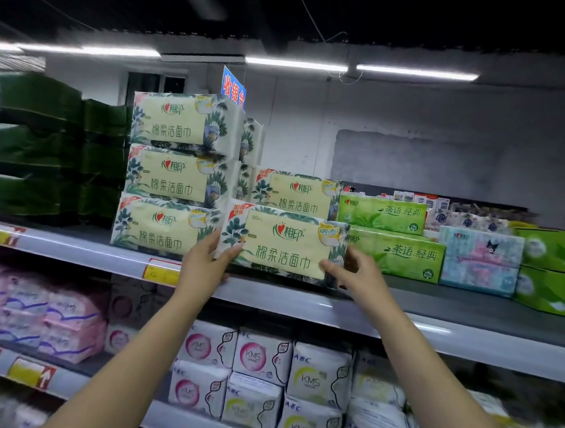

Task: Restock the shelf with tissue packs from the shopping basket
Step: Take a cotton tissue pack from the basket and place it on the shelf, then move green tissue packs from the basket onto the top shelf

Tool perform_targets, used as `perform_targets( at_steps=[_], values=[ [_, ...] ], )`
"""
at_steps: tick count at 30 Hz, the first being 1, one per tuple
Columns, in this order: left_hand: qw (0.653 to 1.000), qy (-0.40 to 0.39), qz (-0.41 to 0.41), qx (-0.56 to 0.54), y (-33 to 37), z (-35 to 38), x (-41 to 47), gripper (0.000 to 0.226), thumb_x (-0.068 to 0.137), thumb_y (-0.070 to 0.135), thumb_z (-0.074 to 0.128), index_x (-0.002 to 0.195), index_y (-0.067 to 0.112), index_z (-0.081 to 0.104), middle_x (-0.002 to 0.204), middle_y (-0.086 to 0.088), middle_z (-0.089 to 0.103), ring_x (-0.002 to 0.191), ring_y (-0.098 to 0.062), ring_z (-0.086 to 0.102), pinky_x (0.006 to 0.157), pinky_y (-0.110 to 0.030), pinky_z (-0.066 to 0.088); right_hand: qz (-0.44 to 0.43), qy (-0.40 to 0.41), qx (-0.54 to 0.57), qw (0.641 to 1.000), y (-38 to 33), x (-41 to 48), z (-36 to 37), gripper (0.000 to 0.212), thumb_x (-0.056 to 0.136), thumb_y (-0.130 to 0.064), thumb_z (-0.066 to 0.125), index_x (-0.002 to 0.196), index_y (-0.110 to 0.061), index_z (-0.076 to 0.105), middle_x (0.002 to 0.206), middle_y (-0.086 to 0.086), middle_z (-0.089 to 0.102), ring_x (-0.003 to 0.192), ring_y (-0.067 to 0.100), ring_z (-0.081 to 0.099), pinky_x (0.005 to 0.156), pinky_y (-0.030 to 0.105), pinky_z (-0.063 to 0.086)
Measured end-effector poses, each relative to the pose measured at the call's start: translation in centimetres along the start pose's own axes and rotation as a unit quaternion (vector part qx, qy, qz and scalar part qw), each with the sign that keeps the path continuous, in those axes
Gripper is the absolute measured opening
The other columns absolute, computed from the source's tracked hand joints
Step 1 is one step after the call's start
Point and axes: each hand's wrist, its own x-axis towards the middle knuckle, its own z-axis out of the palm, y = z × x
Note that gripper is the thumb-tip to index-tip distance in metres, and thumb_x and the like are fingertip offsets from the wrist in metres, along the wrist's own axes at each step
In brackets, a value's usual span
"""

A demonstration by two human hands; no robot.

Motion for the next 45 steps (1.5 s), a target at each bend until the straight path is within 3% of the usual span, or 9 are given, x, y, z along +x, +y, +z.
perform_targets(
  at_steps=[5, 8, 12, 15, 24, 29, 34, 41, 45],
  values=[
    [0.995, 0.008, 0.011, 0.104, -0.7, 0.3, 0.6, 0.066, 0.089, 0.048, 0.058, 0.145, 0.016, 0.041, 0.145, -0.005, 0.048, 0.133, -0.026, 0.044, 0.108, -0.044, 0.039, 0.023, -0.011, -0.012, 1.0, 0.0, 0.5, 0.5, 0.059, 0.08, -0.037, 0.073, 0.132, -0.022, 0.05, 0.123, -0.008, 0.059, 0.116, 0.017, 0.055, 0.103, 0.042, 0.043],
    [0.987, 0.021, 0.018, 0.157, -0.8, 0.8, 0.6, 0.065, 0.091, 0.045, 0.057, 0.145, 0.014, 0.04, 0.143, -0.007, 0.051, 0.13, -0.027, 0.048, 0.1, -0.039, 0.042, 0.028, -0.022, -0.022, 0.999, 0.6, 1.2, 0.7, 0.084, 0.071, -0.053, 0.073, 0.141, -0.021, 0.042, 0.138, -0.003, 0.052, 0.126, 0.018, 0.049, 0.108, 0.046, 0.038],
    [0.97, 0.049, 0.021, 0.237, -1.3, 1.3, 0.8, 0.063, 0.092, 0.046, 0.054, 0.145, 0.014, 0.041, 0.131, -0.011, 0.061, 0.114, -0.031, 0.058, 0.075, -0.033, 0.045, 0.04, -0.013, -0.041, 0.998, 1.0, 1.5, 1.3, 0.072, 0.082, -0.039, 0.07, 0.144, -0.023, 0.037, 0.132, -0.011, 0.049, 0.123, 0.013, 0.047, 0.107, 0.04, 0.039],
    [0.955, 0.069, 0.015, 0.287, -1.6, 1.5, 0.7, 0.06, 0.092, 0.047, 0.054, 0.141, 0.014, 0.046, 0.111, -0.013, 0.069, 0.095, -0.032, 0.064, 0.064, -0.033, 0.047, 0.023, 0.004, -0.155, 0.988, 1.7, 1.7, 1.9, 0.07, 0.08, -0.048, 0.069, 0.141, -0.025, 0.042, 0.136, -0.006, 0.056, 0.123, 0.02, 0.053, 0.099, 0.041, 0.045],
    [0.972, 0.09, -0.008, 0.217, -1.5, 1.4, 0.8, 0.053, 0.086, 0.04, 0.066, 0.123, 0.003, 0.056, 0.103, -0.016, 0.067, 0.096, -0.032, 0.062, 0.079, -0.04, 0.053, 0.033, 0.006, -0.231, 0.972, 1.0, 1.4, 2.1, 0.079, 0.081, -0.052, 0.066, 0.147, -0.024, 0.031, 0.141, -0.001, 0.051, 0.127, 0.024, 0.049, 0.096, 0.039, 0.046],
    [0.974, 0.112, -0.004, 0.197, -1.1, 1.8, 0.2, 0.047, 0.086, 0.036, 0.068, 0.113, 0.0, 0.058, 0.095, -0.018, 0.067, 0.09, -0.033, 0.062, 0.074, -0.04, 0.052, 0.02, 0.029, -0.281, 0.959, 0.4, 0.8, 2.3, 0.066, 0.081, -0.053, 0.065, 0.135, -0.023, 0.039, 0.128, 0.0, 0.059, 0.116, 0.024, 0.054, 0.085, 0.036, 0.047],
    [0.982, 0.128, -0.005, 0.138, -0.7, 2.0, -0.8, 0.043, 0.086, 0.029, 0.069, 0.116, 0.0, 0.056, 0.106, -0.017, 0.065, 0.095, -0.027, 0.06, 0.08, -0.033, 0.046, 0.047, 0.025, -0.306, 0.951, 0.5, 0.7, 2.3, 0.064, 0.078, -0.062, 0.062, 0.125, -0.022, 0.044, 0.12, 0.003, 0.06, 0.11, 0.025, 0.056, 0.084, 0.04, 0.05],
    [0.982, 0.09, 0.069, 0.151, 0.2, 1.4, -2.7, 0.04, 0.092, 0.03, 0.061, 0.124, 0.006, 0.058, 0.12, -0.011, 0.063, 0.109, -0.026, 0.058, 0.089, -0.038, 0.049, -0.031, 0.036, -0.163, 0.986, -0.1, -0.5, 1.2, 0.067, 0.088, -0.043, 0.061, 0.142, -0.015, 0.034, 0.146, 0.004, 0.039, 0.133, 0.02, 0.037, 0.104, 0.029, 0.032],
    [0.99, 0.062, 0.072, 0.106, 2.8, 1.7, -3.8, 0.035, 0.092, 0.027, 0.06, 0.122, 0.01, 0.058, 0.117, -0.002, 0.059, 0.107, -0.018, 0.056, 0.089, -0.034, 0.046, -0.043, 0.071, -0.057, 0.995, -0.3, -2.3, -0.9, 0.046, 0.091, -0.036, 0.059, 0.13, -0.014, 0.047, 0.133, 0.0, 0.052, 0.118, 0.013, 0.05, 0.101, 0.033, 0.043]
  ],
)
